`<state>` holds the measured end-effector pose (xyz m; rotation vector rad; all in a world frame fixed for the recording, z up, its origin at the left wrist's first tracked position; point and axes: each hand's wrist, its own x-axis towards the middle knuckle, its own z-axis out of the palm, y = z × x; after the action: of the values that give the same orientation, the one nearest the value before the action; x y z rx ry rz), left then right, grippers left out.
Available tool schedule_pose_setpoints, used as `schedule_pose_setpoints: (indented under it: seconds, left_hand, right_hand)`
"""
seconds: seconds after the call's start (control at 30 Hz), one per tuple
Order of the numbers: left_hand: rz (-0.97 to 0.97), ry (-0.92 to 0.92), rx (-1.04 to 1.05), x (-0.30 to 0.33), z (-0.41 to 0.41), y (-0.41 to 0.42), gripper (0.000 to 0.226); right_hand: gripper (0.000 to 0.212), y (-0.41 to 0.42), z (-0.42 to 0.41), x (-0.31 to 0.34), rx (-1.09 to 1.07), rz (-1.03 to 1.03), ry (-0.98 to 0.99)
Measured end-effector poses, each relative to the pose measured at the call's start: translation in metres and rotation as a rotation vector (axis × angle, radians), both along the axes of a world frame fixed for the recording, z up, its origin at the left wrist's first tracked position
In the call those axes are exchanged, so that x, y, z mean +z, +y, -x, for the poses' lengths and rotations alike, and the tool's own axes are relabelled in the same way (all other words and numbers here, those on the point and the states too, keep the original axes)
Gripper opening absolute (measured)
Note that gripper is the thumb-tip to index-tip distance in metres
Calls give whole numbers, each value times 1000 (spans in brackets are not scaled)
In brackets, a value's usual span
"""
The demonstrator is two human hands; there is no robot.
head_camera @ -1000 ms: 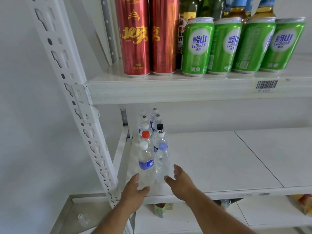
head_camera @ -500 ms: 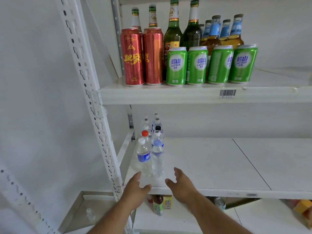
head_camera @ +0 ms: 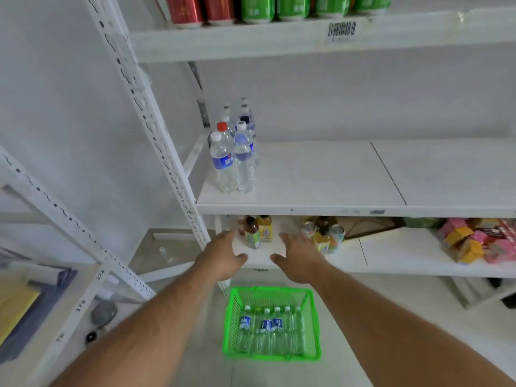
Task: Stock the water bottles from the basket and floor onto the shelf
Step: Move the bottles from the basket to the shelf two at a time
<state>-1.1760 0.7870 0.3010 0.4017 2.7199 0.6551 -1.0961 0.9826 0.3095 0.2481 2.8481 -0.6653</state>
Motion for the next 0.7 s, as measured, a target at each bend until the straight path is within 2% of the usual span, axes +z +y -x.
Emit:
schedule_pose_setpoints:
  seconds: [0.13, 0.23, 0.7]
  left_hand:
    - [33, -63, -17, -19, -20, -11, 81]
    - [39, -111, -21, -36, -33, -25, 80]
    - [69, -350, -6, -134, -76, -81, 81]
  right_hand:
    - [64, 0, -31, -21, 35, -68, -47]
    - [72, -9, -49, -36, 11, -87, -100]
    - [74, -66, -97, -135, -34, -2, -355]
